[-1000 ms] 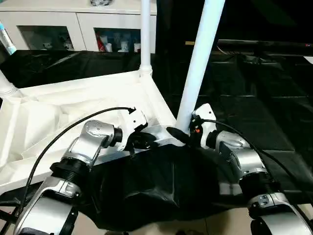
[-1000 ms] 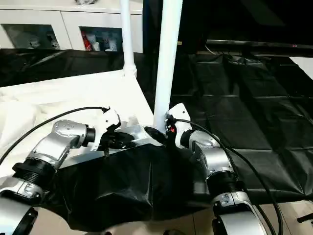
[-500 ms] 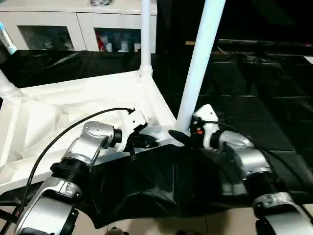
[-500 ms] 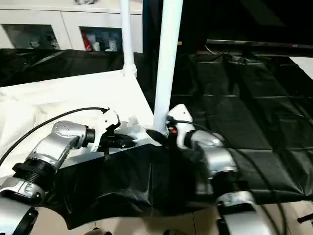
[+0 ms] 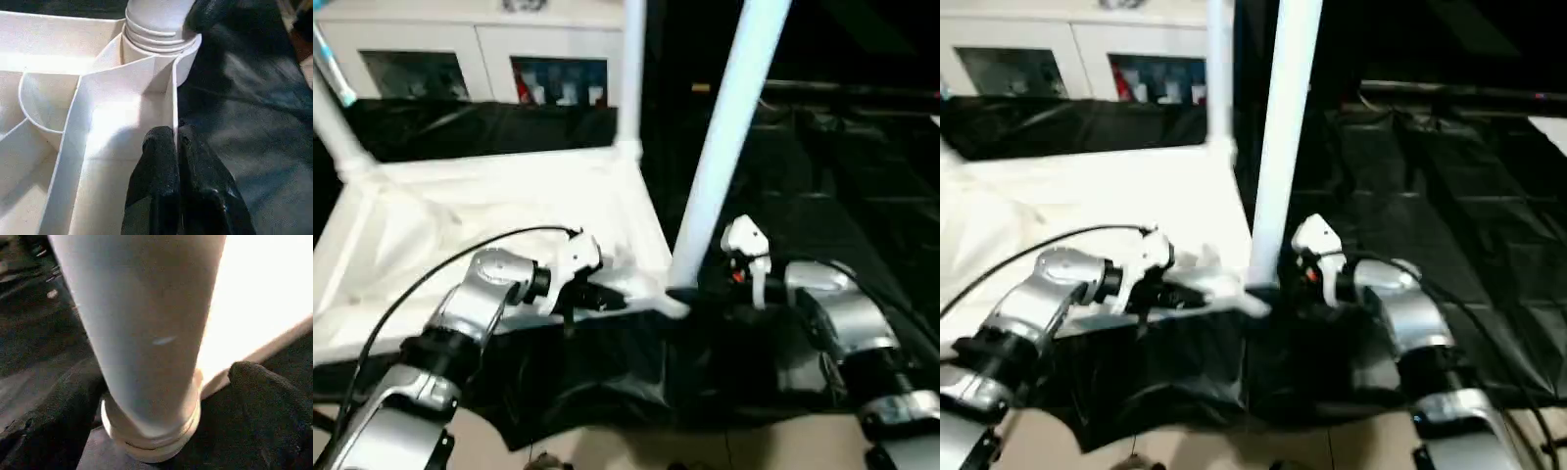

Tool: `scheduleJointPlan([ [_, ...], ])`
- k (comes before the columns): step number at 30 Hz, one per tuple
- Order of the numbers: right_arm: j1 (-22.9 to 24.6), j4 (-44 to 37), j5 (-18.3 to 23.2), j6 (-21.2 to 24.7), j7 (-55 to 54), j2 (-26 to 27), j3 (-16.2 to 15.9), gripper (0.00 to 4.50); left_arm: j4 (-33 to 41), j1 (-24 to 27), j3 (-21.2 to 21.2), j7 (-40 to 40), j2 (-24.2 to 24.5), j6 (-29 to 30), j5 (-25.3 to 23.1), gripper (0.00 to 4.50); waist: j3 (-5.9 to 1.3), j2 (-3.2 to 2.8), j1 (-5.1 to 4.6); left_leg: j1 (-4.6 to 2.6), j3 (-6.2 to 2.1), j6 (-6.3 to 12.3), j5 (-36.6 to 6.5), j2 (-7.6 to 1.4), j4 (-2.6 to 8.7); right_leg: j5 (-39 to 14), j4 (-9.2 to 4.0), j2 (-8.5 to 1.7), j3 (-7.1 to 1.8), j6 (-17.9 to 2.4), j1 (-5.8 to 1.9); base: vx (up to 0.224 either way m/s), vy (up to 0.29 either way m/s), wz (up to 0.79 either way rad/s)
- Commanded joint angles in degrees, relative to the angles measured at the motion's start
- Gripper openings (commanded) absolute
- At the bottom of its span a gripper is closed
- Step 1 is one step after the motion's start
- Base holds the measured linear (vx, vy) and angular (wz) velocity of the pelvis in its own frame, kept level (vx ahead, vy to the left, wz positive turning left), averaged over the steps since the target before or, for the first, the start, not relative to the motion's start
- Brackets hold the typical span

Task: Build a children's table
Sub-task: Rotate leg to tighten

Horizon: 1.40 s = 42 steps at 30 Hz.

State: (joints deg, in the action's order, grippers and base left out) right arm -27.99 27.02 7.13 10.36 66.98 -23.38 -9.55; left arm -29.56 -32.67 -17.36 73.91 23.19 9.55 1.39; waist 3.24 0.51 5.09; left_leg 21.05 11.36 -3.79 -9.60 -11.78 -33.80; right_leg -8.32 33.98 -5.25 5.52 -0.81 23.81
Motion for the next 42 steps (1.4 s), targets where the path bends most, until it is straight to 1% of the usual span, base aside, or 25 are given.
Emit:
scheduleJointPlan([
  [1, 0.42, -1.10, -0.15, 0.64, 1.74, -1.09, -1.39, 4.10, 0.63, 0.79, -2.27, 1.87, 0.23, -0.20, -1.34, 0.00, -3.78, 0.33, -0.03, -0.91, -0.82, 2.01, -17.02, -1.81, 4.02, -24.09, -4.68, -3.29, -2.90, -9.32, -2.70, 0.000, 0.000, 0.00],
  [7, 0.23, -0.48, -1.02, 0.09, 1.85, -1.10, -2.32, 3.61, 0.53, 0.61, -2.36, 1.90, 0.31, -0.35, -1.25, 0.00, -3.84, 0.36, -0.08, -0.85, -0.97, 1.45, -17.09, -1.74, 4.05, -24.30, -4.69, -3.33, -2.85, -8.96, -2.76, 0.000, 0.000, 0.00],
  [11, 0.04, -0.13, -1.22, -0.23, 1.65, -0.81, -2.37, 3.32, 0.56, 0.55, -2.49, 1.97, 0.42, -0.38, -1.13, 0.00, -3.85, 0.53, -0.12, -0.83, -0.94, 1.62, -16.94, -1.73, 4.01, -24.21, -4.70, -3.31, -2.84, -8.94, -2.76, 0.000, 0.000, 0.00],
  [16, 0.00, -0.18, -0.84, 0.39, 2.03, -0.63, -2.46, 2.92, 0.85, 0.62, -2.53, 1.90, 0.57, -0.09, -1.00, 0.00, -3.90, 0.50, -0.11, -0.77, -0.96, 1.74, -16.47, -1.75, 4.02, -23.54, -4.56, -3.30, -2.83, -9.10, -2.81, 0.000, 0.000, 0.00],
  [21, 0.48, 0.04, -0.11, 0.82, 1.58, 0.12, -2.43, 2.80, -0.29, 0.22, -1.50, -0.54, -0.29, -0.47, -0.92, 0.00, -3.85, 0.54, -0.09, -0.77, -0.93, 1.74, -16.52, -1.71, 3.96, -24.24, -4.65, -3.32, -2.82, -8.89, -2.75, 0.000, 0.000, 0.00],
  [22, 0.69, 1.78, -0.20, 0.68, -2.14, 2.15, -1.38, 2.78, -3.40, -1.75, 0.45, -5.96, -2.67, -0.41, -1.07, 0.00, -3.71, 0.57, -0.14, -0.88, -0.88, 1.63, -17.02, -1.56, 3.91, -25.38, -4.91, -3.28, -2.77, -8.60, -2.58, 0.000, 0.000, 0.00],
  [23, 0.66, 2.05, -0.32, 0.54, -2.76, 2.42, -1.28, 2.77, -3.73, -1.99, 0.66, -6.52, -2.94, -0.32, -1.05, 0.00, -3.62, 0.55, -0.28, -0.96, -0.84, 1.54, -17.59, -1.50, 3.91, -26.57, -5.13, -3.29, -2.75, -8.39, -2.44, 0.000, 0.000, 0.00],
  [24, 0.41, 3.81, -1.05, -0.08, -6.75, 4.16, -0.57, 2.77, -5.57, -3.43, 1.84, -9.68, -4.50, 0.27, -0.94, 0.00, -3.67, 0.50, -0.24, -1.34, -0.86, 1.02, -18.33, -1.34, 3.77, -28.56, -5.53, -3.30, -2.61, -7.83, -2.21, 0.000, 0.000, 0.00],
  [25, -0.04, 5.70, -1.85, -0.49, -11.02, 5.95, 0.06, 2.77, -6.97, -4.70, 2.60, -12.28, -5.83, 0.36, -1.00, 0.00, -3.69, 0.63, -0.37, -1.20, -1.08, 0.70, -18.40, -1.29, 3.79, -29.81, -5.59, -3.49, -2.48, -7.34, -2.41, 0.000, 0.000, 0.00],
  [26, -0.04, 5.70, -1.85, -0.49, -11.02, 5.95, 0.06, 2.77, -6.97, -4.70, 2.60, -12.28, -5.83, 0.36, -1.00, 0.00, -3.66, 0.68, -0.47, -0.95, -1.14, 0.67, -18.28, -1.23, 3.87, -30.45, -5.62, -3.44, -2.38, -6.81, -2.57, 0.000, 0.000, 0.00],
  [28, -1.10, 8.89, -3.01, -0.88, -18.09, 8.78, 1.12, 2.77, -8.43, -6.36, 3.39, -15.22, -7.57, 1.20, -0.93, 0.00, -3.68, 0.36, -0.68, -1.25, -1.22, 0.24, -18.95, -1.17, 3.80, -32.38, -6.02, -3.51, -2.21, -5.82, -2.28, 0.000, 0.000, 0.00],
  [29, -1.90, 10.84, -3.44, -0.97, -22.29, 10.42, 1.87, 2.76, -9.18, -7.19, 3.63, -16.86, -8.47, 1.22, -1.10, 0.00, -3.67, 0.49, -0.91, -1.11, -1.40, 0.03, -19.22, -1.10, 3.86, -33.08, -6.06, -3.50, -2.03, -5.43, -2.44, 0.000, 0.000, 0.00],
  [30, -2.53, 12.28, -3.62, -0.98, -25.39, 11.72, 2.49, 2.76, -9.75, -7.81, 3.84, -18.16, -9.15, 1.40, -1.21, 0.00, -3.64, 0.25, -1.23, -1.13, -1.47, -0.08, -19.70, -1.03, 3.85, -33.62, -6.20, -3.51, -1.94, -5.15, -2.33, 0.000, 0.000, 0.00],
  [31, -4.29, 15.72, -3.49, -0.81, -32.87, 15.23, 4.11, 2.76, -11.33, -9.44, 4.19, -21.53, -10.91, 1.50, -1.66, 0.00, -3.65, 0.23, -1.57, -1.21, -1.47, -0.06, -20.33, -0.97, 3.76, -34.05, -6.47, -3.47, -1.83, -4.93, -2.23, 0.000, 0.000, 0.00],
  [32, -4.54, 16.18, -3.47, -0.83, -33.93, 15.72, 4.33, 2.76, -11.54, -9.66, 4.23, -22.00, -11.14, 1.50, -1.73, 0.00, -3.64, -0.03, -1.80, -1.34, -1.46, -0.15, -20.59, -0.94, 3.70, -34.21, -6.50, -3.46, -1.82, -5.13, -2.00, 0.000, 0.000, 0.00],
  [33, -4.85, 16.75, -3.46, -0.87, -35.24, 16.32, 4.59, 2.76, -11.80, -9.94, 4.28, -22.57, -11.43, 1.50, -1.82, 0.00, -3.57, -0.04, -2.06, -1.39, -1.53, -0.39, -21.03, -0.93, 3.73, -34.56, -6.60, -3.41, -1.73, -5.12, -1.92, 0.000, 0.000, 0.00],
  [34, -5.76, 18.30, -3.72, -1.81, -39.34, 17.88, 5.18, 2.76, -12.15, -10.42, 4.36, -23.71, -12.08, 1.70, -1.95, 0.00, -3.63, -0.18, -2.37, -1.21, -1.70, -0.39, -21.75, -0.97, 3.83, -34.65, -6.70, -3.44, -1.50, -4.79, -2.26, 0.000, 0.000, 0.00],
  [35, -6.33, 19.30, -3.94, -2.57, -41.93, 18.89, 5.60, 2.76, -12.49, -10.74, 4.46, -24.51, -12.53, 1.74, -2.05, 0.00, -3.77, -0.19, -2.40, -1.22, -1.76, -0.22, -21.51, -1.03, 3.93, -33.26, -6.62, -3.43, -1.47, -5.08, -2.40, 0.000, 0.000, 0.00],
  [36, -7.10, 20.50, -4.58, -4.17, -44.55, 20.50, 5.46, 2.76, -12.67, -11.03, 4.42, -25.21, -13.17, 1.66, -2.22, 0.00, -3.80, -0.57, -2.38, -1.17, -1.78, -0.23, -21.47, -1.13, 4.03, -32.28, -6.50, -3.54, -1.57, -5.47, -2.34, 0.000, 0.000, 0.00],
  [37, -7.40, 21.04, -4.95, -4.88, -45.33, 21.13, 5.44, 2.76, -12.99, -11.22, 4.41, -25.47, -13.44, 1.47, -2.31, 0.00, -3.71, -0.54, -2.59, -1.15, -1.75, -0.31, -21.81, -1.16, 4.11, -31.67, -6.51, -3.41, -1.62, -5.76, -2.17, 0.000, 0.000, 0.00],
  [38, -7.58, 21.37, -5.18, -5.30, -45.79, 21.50, 5.43, 3.11, -13.18, -11.34, 4.41, -25.62, -13.60, 1.36, -2.37, 0.00, -3.87, -0.41, -2.73, -1.09, -1.84, -0.42, -21.89, -1.19, 4.23, -29.97, -6.21, -3.33, -1.62, -6.39, -2.48, 0.000, 0.000, 0.00],
  [39, -7.64, 21.36, -4.77, -5.55, -44.94, 21.88, 5.59, 3.32, -13.15, -11.31, 4.36, -25.49, -13.68, 1.27, -2.36, 0.00, -3.90, -0.44, -2.77, -1.03, -1.78, -0.34, -21.72, -1.23, 4.28, -28.78, -6.06, -3.31, -1.73, -6.77, -2.51, 0.000, 0.000, 0.00],
  [40, -7.94, 21.26, -2.84, -6.05, -41.66, 23.21, 6.60, 3.46, -12.87, -11.10, 4.10, -24.56, -13.82, 0.68, -2.19, 0.00, -3.97, -0.46, -2.78, -0.90, -1.64, 0.10, -21.07, -1.35, 4.35, -25.01, -5.65, -3.30, -2.07, -8.25, -2.66, 0.000, 0.000, 0.00],
  [41, -8.09, 20.70, -1.34, -5.91, -38.86, 23.56, 7.32, 3.48, -12.20, -10.55, 3.75, -22.89, -13.46, 0.19, -1.87, 0.00, -3.99, -0.44, -2.83, -0.89, -1.55, 0.35, -20.99, -1.35, 4.35, -24.07, -5.57, -3.28, -2.17, -8.73, -2.70, 0.000, 0.000, 0.00],
  [42, -8.09, 20.70, -1.34, -5.91, -38.86, 23.56, 7.32, 3.56, -12.20, -10.55, 3.75, -22.89, -13.46, 0.19, -1.87, 0.00, -4.10, -0.47, -2.74, -0.82, -1.50, 0.79, -20.39, -1.40, 4.30, -22.10, -5.27, -3.37, -2.30, -9.67, -2.91, 0.000, 0.000, 0.00],
])
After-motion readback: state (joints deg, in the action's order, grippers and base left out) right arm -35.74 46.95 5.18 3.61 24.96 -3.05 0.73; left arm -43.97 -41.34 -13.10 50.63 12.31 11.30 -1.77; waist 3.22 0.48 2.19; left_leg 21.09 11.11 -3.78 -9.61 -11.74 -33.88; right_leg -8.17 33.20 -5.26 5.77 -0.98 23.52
